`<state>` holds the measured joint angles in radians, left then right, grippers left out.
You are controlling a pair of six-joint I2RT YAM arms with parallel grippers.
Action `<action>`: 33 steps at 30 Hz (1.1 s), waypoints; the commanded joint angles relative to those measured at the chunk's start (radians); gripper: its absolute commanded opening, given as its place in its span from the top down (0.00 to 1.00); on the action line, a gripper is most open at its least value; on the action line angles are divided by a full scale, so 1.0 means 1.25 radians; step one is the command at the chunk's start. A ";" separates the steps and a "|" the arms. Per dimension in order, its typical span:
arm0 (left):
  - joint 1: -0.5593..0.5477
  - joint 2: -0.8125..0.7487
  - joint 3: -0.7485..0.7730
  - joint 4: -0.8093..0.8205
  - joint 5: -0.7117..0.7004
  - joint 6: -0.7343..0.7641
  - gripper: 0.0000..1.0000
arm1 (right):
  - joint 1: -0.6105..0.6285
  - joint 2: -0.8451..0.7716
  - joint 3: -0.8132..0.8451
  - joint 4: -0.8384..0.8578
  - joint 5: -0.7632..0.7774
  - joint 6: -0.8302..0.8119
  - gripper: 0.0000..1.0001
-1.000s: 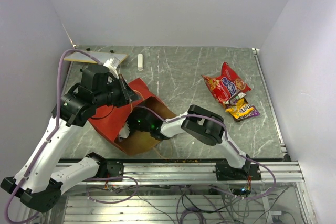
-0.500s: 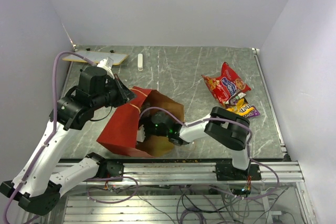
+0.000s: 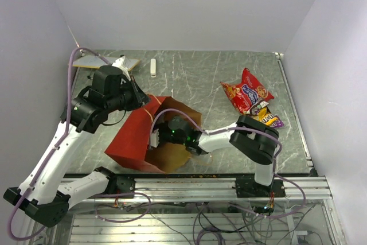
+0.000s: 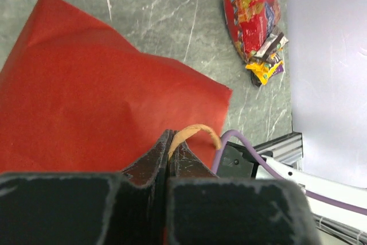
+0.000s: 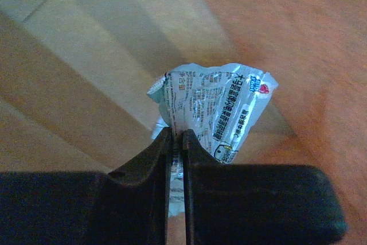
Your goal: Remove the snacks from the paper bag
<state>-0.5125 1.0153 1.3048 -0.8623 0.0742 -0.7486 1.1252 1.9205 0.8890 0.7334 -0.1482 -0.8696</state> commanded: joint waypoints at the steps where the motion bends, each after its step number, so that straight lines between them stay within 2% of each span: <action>1: -0.003 -0.003 0.059 -0.006 -0.049 0.068 0.93 | -0.043 -0.091 -0.009 -0.022 -0.044 0.061 1.00; 7: -0.003 -0.022 0.039 0.018 -0.028 0.108 0.93 | -0.054 -0.190 -0.083 -0.068 -0.121 0.083 1.00; 14: -0.004 -0.016 0.054 0.006 -0.051 0.156 0.93 | -0.072 -0.280 -0.114 -0.150 -0.100 0.087 1.00; 22: -0.003 0.037 0.111 -0.033 -0.184 0.163 0.93 | -0.077 -0.481 -0.136 -0.344 -0.112 0.086 1.00; 28: -0.002 0.119 0.218 -0.072 -0.321 0.221 0.93 | -0.078 -0.613 -0.088 -0.465 0.012 0.227 1.00; 33: -0.002 0.159 0.295 -0.036 -0.382 0.346 0.93 | -0.078 -0.705 -0.057 -0.509 0.184 0.284 1.00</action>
<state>-0.5125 1.1954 1.5967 -0.9363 -0.2886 -0.4664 1.0294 1.1191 0.7654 0.1753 -0.1169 -0.6109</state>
